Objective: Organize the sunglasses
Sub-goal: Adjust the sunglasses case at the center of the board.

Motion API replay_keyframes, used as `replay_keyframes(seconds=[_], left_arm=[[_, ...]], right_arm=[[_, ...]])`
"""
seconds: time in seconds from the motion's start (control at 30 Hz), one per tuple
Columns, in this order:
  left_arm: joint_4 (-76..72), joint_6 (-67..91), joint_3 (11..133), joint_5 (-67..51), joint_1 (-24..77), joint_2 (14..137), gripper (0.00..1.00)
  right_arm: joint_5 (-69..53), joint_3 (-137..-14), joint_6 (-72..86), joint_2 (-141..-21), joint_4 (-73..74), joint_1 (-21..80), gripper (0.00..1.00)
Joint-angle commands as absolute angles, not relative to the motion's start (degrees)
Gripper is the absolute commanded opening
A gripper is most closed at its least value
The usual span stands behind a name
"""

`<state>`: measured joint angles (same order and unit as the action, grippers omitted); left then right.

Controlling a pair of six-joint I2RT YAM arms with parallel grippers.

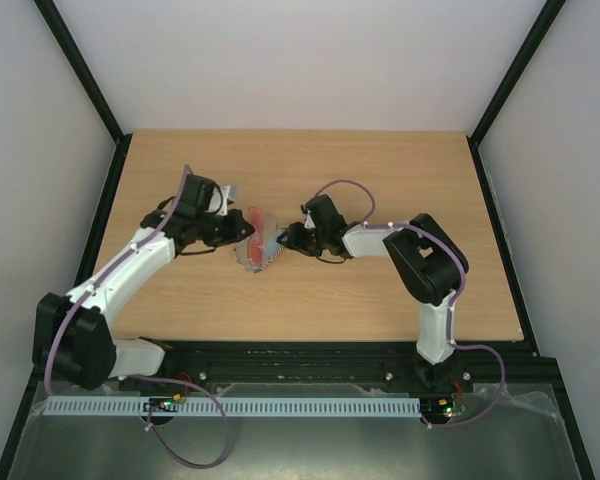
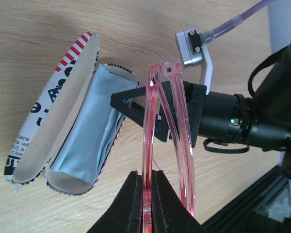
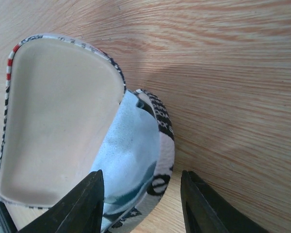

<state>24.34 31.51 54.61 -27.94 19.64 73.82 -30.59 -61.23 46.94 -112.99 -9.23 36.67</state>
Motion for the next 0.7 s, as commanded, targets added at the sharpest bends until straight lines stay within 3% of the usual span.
replay_keyframes(seconds=[0.0,0.43,0.67], left_arm=[[31.15,25.66,60.3,-21.03,23.56,78.36,0.02],[37.25,18.03,69.88,-3.14,29.61,89.53,0.02],[39.74,13.78,75.38,5.52,32.92,94.98,0.02]], right_arm=[[-31.27,-57.87,47.44,-111.09,-12.16,35.93,0.43],[-31.53,-52.47,45.73,-106.91,-14.48,35.33,0.43],[-30.85,-50.42,45.14,-106.14,-15.09,35.24,0.36]])
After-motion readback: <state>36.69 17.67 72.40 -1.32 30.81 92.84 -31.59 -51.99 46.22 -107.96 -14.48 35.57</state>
